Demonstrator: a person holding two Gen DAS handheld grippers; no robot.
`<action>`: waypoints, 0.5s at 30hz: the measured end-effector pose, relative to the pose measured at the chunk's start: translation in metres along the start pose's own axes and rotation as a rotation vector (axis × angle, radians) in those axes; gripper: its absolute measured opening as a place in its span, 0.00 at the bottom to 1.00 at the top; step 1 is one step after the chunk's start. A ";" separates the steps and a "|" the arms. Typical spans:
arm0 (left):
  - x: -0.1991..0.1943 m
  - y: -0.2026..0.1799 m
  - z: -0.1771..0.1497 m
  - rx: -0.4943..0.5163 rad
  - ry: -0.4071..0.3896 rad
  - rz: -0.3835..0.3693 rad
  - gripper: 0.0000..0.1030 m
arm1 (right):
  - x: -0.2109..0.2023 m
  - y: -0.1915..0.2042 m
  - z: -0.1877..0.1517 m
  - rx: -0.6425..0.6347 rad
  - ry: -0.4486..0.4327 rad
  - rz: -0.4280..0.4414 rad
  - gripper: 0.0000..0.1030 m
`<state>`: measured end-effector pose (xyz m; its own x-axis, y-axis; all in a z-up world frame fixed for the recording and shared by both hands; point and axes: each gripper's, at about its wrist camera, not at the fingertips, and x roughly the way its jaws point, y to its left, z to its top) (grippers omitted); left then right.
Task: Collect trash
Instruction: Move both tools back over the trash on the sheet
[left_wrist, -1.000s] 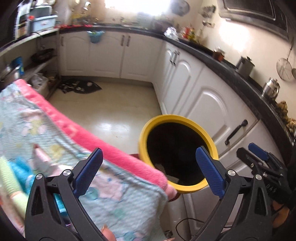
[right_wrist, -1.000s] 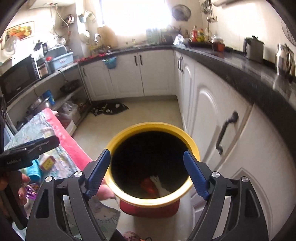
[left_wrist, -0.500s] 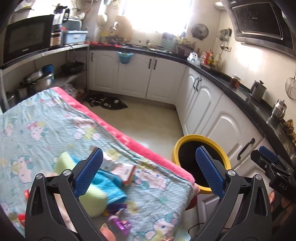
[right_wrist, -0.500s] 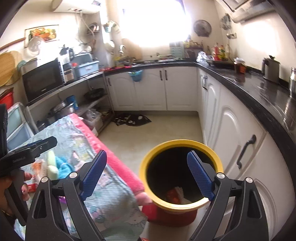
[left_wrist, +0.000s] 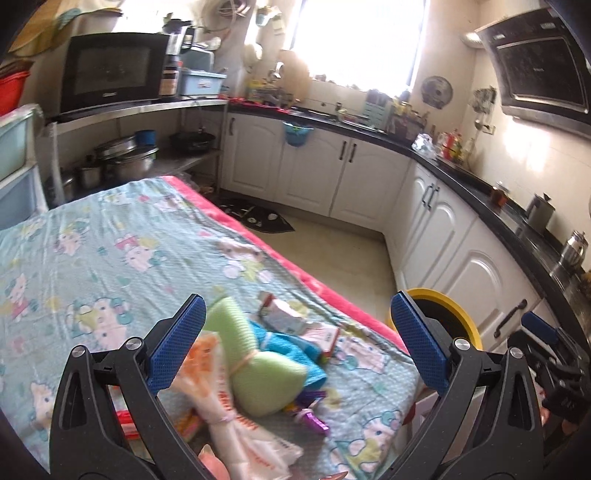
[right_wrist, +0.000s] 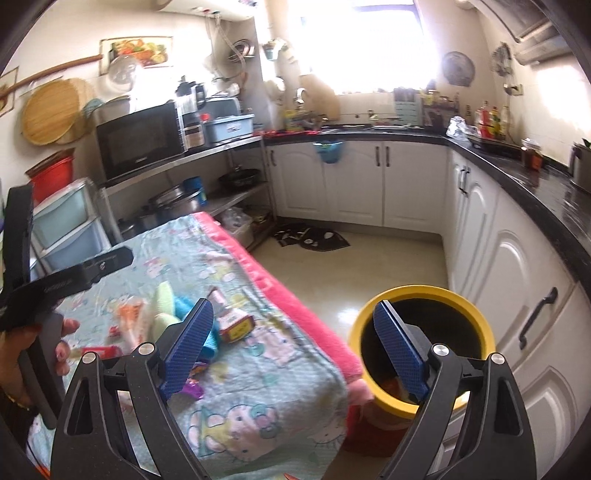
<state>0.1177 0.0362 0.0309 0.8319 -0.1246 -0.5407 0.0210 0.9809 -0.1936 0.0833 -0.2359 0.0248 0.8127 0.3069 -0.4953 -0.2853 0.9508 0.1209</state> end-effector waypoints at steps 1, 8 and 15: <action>-0.002 0.006 -0.001 -0.009 -0.003 0.009 0.90 | 0.001 0.005 -0.001 -0.011 0.003 0.007 0.83; -0.009 0.031 -0.008 -0.039 0.001 0.054 0.90 | 0.007 0.036 -0.008 -0.068 0.033 0.074 0.83; -0.007 0.051 -0.022 -0.064 0.032 0.088 0.90 | 0.017 0.067 -0.019 -0.112 0.071 0.128 0.83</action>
<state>0.1010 0.0843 0.0070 0.8107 -0.0437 -0.5839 -0.0880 0.9768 -0.1953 0.0682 -0.1681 0.0087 0.7294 0.4175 -0.5419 -0.4423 0.8921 0.0921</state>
